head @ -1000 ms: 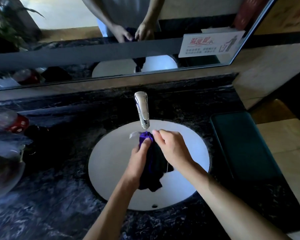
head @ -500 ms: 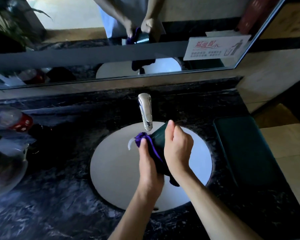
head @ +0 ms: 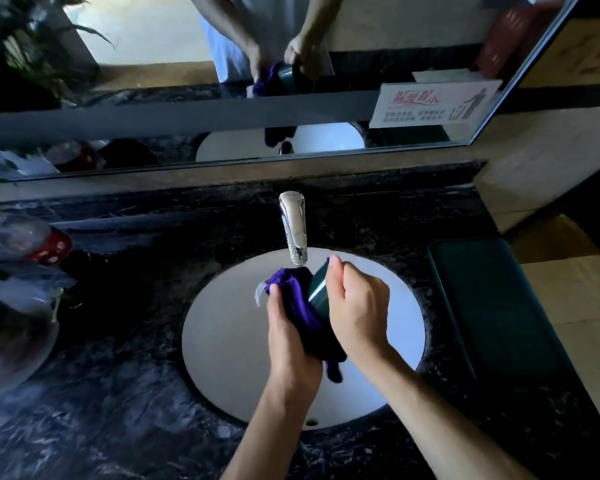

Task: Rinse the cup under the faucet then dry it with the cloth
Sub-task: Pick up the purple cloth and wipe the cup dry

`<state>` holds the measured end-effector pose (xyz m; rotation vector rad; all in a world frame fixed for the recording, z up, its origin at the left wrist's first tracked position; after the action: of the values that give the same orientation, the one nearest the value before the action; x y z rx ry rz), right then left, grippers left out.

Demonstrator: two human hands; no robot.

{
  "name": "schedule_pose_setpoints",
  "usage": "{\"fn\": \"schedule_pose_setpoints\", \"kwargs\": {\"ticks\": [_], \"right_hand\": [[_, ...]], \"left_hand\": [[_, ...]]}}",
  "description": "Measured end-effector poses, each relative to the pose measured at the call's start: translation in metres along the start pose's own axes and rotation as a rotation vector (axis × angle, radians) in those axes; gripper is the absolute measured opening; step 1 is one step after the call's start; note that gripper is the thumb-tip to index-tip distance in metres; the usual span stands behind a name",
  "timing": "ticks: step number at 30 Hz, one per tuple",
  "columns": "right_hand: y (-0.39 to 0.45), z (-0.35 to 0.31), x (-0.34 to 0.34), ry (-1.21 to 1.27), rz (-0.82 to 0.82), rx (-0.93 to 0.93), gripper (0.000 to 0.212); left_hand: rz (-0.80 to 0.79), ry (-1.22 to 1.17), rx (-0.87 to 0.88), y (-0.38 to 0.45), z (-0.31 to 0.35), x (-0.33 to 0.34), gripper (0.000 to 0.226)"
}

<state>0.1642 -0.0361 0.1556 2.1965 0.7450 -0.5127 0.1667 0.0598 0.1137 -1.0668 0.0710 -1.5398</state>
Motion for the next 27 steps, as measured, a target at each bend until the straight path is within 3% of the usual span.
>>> {"fn": "schedule_pose_setpoints", "kwargs": {"ticks": [4,7,12,15,18,23,27], "right_hand": [[0.008,-0.003,0.0,0.111,0.016,0.035,0.043],[0.017,0.008,0.004,0.016,0.005,0.081,0.046],[0.003,0.011,0.005,-0.092,-0.223,0.209,0.05],[0.003,0.024,0.008,0.089,-0.413,0.43,0.057],[0.009,0.018,0.01,0.291,-0.589,0.462,0.053],[0.011,0.012,0.013,0.515,-0.797,0.484,0.047],[0.005,0.01,0.015,0.458,-0.842,0.394,0.046]], "left_hand": [[-0.045,-0.016,0.008,-0.007,-0.008,0.004,0.07],[0.0,0.068,0.033,-0.016,-0.014,0.01,0.063],[0.064,0.321,0.127,-0.004,-0.004,0.001,0.036],[-0.009,0.282,-0.056,0.003,0.005,-0.004,0.047],[-0.092,0.175,-0.247,0.004,0.002,-0.011,0.051],[-0.145,0.096,-0.337,0.002,-0.001,-0.014,0.054],[-0.162,0.171,-0.303,0.007,-0.001,-0.027,0.093]]}}
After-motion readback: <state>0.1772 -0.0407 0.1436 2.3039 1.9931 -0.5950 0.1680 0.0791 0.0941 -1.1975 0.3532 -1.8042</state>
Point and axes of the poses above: each hand's wrist, its own y-axis towards the middle knuckle, its own x-axis out of the palm, z = x × y, the point moved 4 cm from there along y, towards the middle knuckle, and after that the axes turned 3 degrees about x, right-handed, at the moved point
